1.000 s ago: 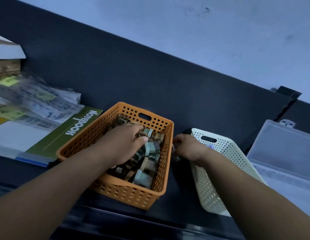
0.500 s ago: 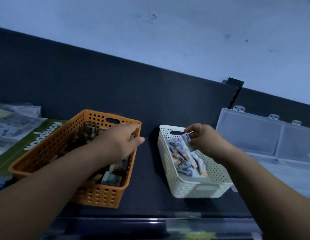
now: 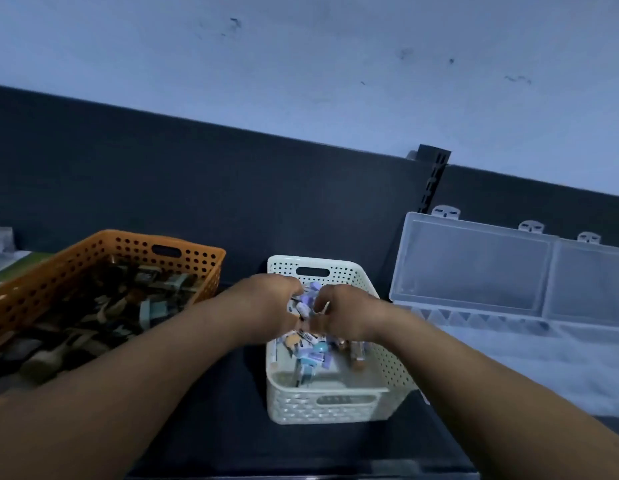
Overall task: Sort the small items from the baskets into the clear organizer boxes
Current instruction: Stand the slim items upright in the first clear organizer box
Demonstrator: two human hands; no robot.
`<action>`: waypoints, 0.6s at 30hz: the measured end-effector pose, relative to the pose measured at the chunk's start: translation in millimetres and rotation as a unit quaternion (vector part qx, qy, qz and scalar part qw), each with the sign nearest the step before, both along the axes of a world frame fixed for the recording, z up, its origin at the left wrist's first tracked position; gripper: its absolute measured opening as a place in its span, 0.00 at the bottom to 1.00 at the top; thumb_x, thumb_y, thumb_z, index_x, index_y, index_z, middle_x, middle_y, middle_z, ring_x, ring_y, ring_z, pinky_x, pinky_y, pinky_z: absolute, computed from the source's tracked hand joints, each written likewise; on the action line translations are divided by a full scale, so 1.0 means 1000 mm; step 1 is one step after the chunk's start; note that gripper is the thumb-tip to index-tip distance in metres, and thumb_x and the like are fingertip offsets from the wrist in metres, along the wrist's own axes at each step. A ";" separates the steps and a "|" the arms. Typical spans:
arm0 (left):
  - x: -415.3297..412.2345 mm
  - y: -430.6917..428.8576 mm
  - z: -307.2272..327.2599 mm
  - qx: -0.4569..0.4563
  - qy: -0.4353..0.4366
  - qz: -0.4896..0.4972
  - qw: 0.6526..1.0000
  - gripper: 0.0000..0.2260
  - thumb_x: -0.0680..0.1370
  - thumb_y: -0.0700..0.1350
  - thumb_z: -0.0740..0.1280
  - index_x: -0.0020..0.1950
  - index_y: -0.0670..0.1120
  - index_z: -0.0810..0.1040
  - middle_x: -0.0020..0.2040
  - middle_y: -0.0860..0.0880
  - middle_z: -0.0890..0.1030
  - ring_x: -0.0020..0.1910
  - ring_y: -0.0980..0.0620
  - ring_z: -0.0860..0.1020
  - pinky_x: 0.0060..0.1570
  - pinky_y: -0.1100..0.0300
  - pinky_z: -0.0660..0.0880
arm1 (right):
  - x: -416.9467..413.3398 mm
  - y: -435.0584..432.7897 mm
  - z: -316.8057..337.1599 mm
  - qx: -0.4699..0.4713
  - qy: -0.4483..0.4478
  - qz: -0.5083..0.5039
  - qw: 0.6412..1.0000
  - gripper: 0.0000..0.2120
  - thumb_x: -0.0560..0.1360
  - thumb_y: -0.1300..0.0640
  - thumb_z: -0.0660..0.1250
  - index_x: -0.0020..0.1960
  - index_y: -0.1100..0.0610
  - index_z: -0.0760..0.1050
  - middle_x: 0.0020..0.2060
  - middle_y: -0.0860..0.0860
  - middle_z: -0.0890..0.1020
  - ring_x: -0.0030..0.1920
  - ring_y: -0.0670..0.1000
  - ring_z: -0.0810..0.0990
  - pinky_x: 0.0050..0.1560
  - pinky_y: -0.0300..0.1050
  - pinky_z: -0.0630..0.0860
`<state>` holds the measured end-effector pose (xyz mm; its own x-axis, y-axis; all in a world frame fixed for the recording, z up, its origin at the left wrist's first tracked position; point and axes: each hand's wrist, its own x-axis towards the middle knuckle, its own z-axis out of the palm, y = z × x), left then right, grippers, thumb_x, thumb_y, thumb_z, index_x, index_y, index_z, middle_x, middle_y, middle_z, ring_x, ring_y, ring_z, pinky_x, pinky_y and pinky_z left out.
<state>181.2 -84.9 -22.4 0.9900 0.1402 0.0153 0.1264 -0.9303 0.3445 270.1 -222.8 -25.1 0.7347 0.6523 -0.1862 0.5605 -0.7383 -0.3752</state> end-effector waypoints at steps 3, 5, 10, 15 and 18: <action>0.011 -0.006 -0.007 0.001 -0.009 0.028 1.000 0.15 0.72 0.48 0.69 0.59 0.55 0.77 0.58 0.53 0.79 0.55 0.53 0.77 0.55 0.58 0.74 | 0.013 0.003 -0.004 -0.017 -0.004 0.031 0.999 0.11 0.73 0.49 0.70 0.47 0.57 0.79 0.42 0.55 0.84 0.39 0.51 0.80 0.46 0.46 0.78; 0.017 -0.012 -0.010 0.015 -0.002 0.046 0.999 0.15 0.70 0.47 0.70 0.56 0.55 0.78 0.55 0.53 0.80 0.53 0.53 0.77 0.52 0.59 0.75 | 0.024 -0.002 -0.005 0.009 0.012 0.039 0.999 0.10 0.74 0.54 0.69 0.47 0.62 0.80 0.39 0.57 0.84 0.37 0.53 0.79 0.46 0.51 0.80; 0.028 -0.030 -0.018 0.056 0.007 0.061 0.997 0.14 0.70 0.47 0.71 0.54 0.57 0.77 0.55 0.53 0.78 0.54 0.51 0.76 0.46 0.61 0.70 | 0.047 -0.030 0.004 0.093 0.032 0.035 0.995 0.07 0.74 0.60 0.63 0.46 0.64 0.76 0.38 0.58 0.80 0.40 0.58 0.82 0.47 0.57 0.80; 0.036 -0.044 -0.026 0.154 0.030 0.094 0.983 0.15 0.72 0.50 0.70 0.58 0.59 0.77 0.56 0.53 0.72 0.61 0.49 0.71 0.59 0.53 0.61 | 0.064 -0.061 0.015 0.180 0.054 0.023 0.982 0.08 0.77 0.58 0.62 0.43 0.59 0.76 0.34 0.47 0.79 0.31 0.48 0.78 0.32 0.40 0.74; 0.036 -0.050 -0.027 0.191 0.040 0.089 0.977 0.12 0.74 0.53 0.66 0.58 0.58 0.78 0.57 0.52 0.71 0.62 0.49 0.68 0.65 0.49 0.58 | 0.075 -0.076 0.012 0.217 0.086 0.013 0.972 0.08 0.78 0.58 0.62 0.46 0.61 0.77 0.34 0.49 0.78 0.30 0.46 0.76 0.30 0.35 0.73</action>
<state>217.0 -134.6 -49.6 0.9506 0.3095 0.0241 0.3102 -0.9497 -0.0420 344.7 -299.1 -12.6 0.6997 0.7144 -0.0077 0.4784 -0.4765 -0.7376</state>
